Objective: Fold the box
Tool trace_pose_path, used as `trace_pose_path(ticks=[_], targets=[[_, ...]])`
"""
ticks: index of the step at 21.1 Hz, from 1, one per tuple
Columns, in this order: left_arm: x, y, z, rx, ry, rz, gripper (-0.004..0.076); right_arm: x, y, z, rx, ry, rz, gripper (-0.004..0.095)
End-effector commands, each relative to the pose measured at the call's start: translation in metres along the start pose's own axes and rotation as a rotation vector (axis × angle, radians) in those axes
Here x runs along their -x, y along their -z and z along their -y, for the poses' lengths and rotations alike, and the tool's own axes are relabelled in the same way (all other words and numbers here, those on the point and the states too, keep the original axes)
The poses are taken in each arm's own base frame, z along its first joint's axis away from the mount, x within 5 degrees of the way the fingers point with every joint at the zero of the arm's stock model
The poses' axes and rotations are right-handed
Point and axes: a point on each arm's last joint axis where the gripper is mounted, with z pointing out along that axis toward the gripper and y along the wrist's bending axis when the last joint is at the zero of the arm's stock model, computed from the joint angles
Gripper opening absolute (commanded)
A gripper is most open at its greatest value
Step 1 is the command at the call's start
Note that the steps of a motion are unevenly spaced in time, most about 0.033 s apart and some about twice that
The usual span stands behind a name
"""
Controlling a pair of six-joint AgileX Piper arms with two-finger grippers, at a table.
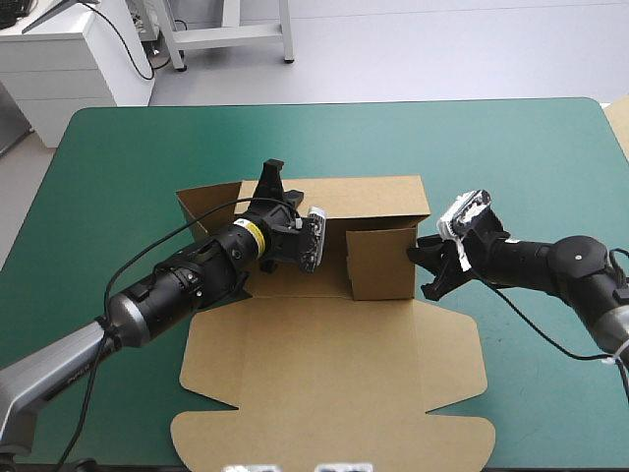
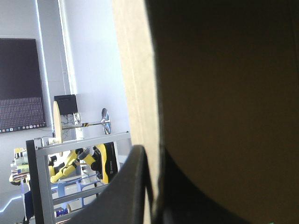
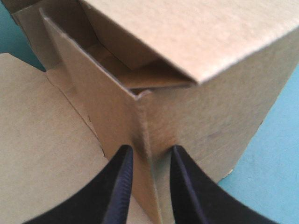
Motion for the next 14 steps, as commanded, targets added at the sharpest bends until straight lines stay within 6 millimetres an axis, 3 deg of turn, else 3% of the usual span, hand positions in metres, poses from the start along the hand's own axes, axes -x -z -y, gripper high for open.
trace_pose_path(ticks=[1,9,14], targets=[[0.003,0.001,0.002,-0.021,0.048,0.001,-0.0008,0.017,0.011,-0.011,0.081,-0.005,0.087,0.026],[0.002,0.001,0.003,-0.029,0.045,-0.011,-0.0008,0.018,0.017,-0.022,0.167,0.057,0.054,0.026],[0.001,0.001,0.003,-0.031,0.045,-0.014,-0.0008,0.037,0.035,-0.03,0.167,0.102,0.071,0.026]])
